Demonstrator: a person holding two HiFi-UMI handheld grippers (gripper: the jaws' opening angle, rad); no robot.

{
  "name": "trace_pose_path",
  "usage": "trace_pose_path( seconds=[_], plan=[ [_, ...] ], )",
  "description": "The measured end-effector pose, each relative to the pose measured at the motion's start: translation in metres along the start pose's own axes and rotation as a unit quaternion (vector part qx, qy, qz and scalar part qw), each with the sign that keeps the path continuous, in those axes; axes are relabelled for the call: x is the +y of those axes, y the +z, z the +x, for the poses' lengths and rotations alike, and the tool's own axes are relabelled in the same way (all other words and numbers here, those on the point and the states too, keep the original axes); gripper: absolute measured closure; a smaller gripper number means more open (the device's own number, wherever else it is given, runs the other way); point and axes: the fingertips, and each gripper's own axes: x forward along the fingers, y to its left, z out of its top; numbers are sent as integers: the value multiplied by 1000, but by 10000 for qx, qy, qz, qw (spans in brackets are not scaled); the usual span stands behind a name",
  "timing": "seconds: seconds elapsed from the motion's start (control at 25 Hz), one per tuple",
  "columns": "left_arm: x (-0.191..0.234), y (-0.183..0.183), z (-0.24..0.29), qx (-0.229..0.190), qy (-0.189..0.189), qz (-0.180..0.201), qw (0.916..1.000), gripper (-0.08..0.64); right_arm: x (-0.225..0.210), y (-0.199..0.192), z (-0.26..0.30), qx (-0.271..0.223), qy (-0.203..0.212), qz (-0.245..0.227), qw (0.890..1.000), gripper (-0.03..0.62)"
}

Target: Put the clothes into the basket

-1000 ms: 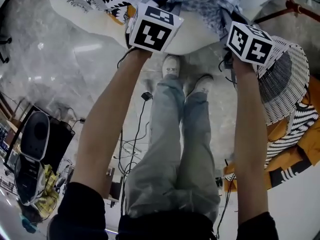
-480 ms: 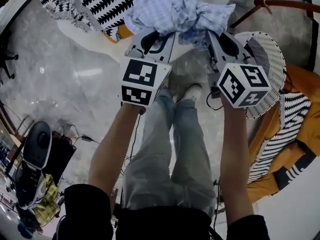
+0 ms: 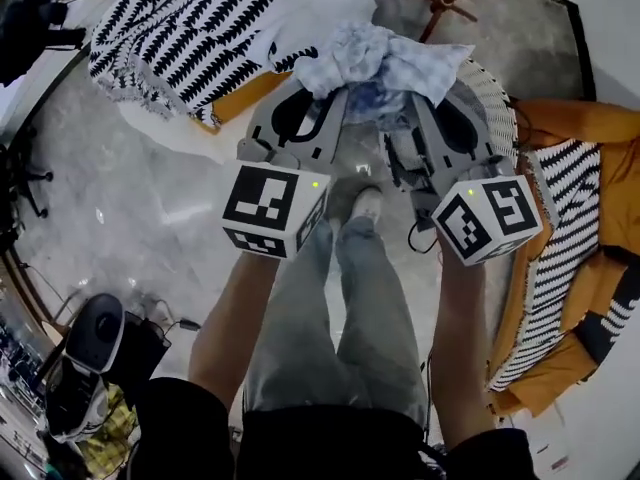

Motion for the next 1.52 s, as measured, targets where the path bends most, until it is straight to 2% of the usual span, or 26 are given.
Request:
trace_pose_path(
  seconds=[0.12,0.24,0.4,0.52,0.68,0.96,1.12,1.16,1.2,1.24,1.36,1.44,1.52],
  plan=[
    [-54,25,7,-181,-392,272,9987,500,-23,27,-55,-460,-300,1,9985,555],
    [-111,48,17,-336,-911,549,9938,500,-45,47,-109,-886,-644,-3,9940,555],
    [-179,63,38,-462,-1388,701,9868,500,-76,63,-172,-1211,-1037,-95,9872,555],
    [-219,41,64,-249,-1667,855,9820,500,-108,45,-200,-1156,-1314,-63,9845,555],
    [-243,-21,96,405,-1947,933,9756,500,-146,-11,-215,-823,-1724,267,9812,555],
    [-261,-134,137,1580,-1847,1426,9595,499,-190,-114,-206,-78,-2084,874,9741,555],
    [-258,-185,153,2195,-1750,1562,9470,474,-205,-170,-191,683,-2313,764,9675,552],
    [-255,-197,152,2341,-1719,1572,9439,465,-205,-185,-192,944,-2363,700,9645,499],
    [-252,-205,151,2461,-1678,1580,9414,451,-204,-198,-195,1179,-2418,660,9609,420],
    [-249,-210,150,2542,-1626,1599,9399,438,-203,-207,-199,1353,-2481,632,9572,385],
    [-237,-206,143,2515,-1457,1748,9407,431,-200,-216,-209,1505,-2608,578,9518,385],
    [-232,-196,138,2409,-1374,1797,9438,431,-199,-215,-214,1479,-2654,619,9507,385],
    [-229,-182,133,2269,-1306,1692,9502,431,-198,-208,-217,1344,-2672,727,9514,387]
  ],
)
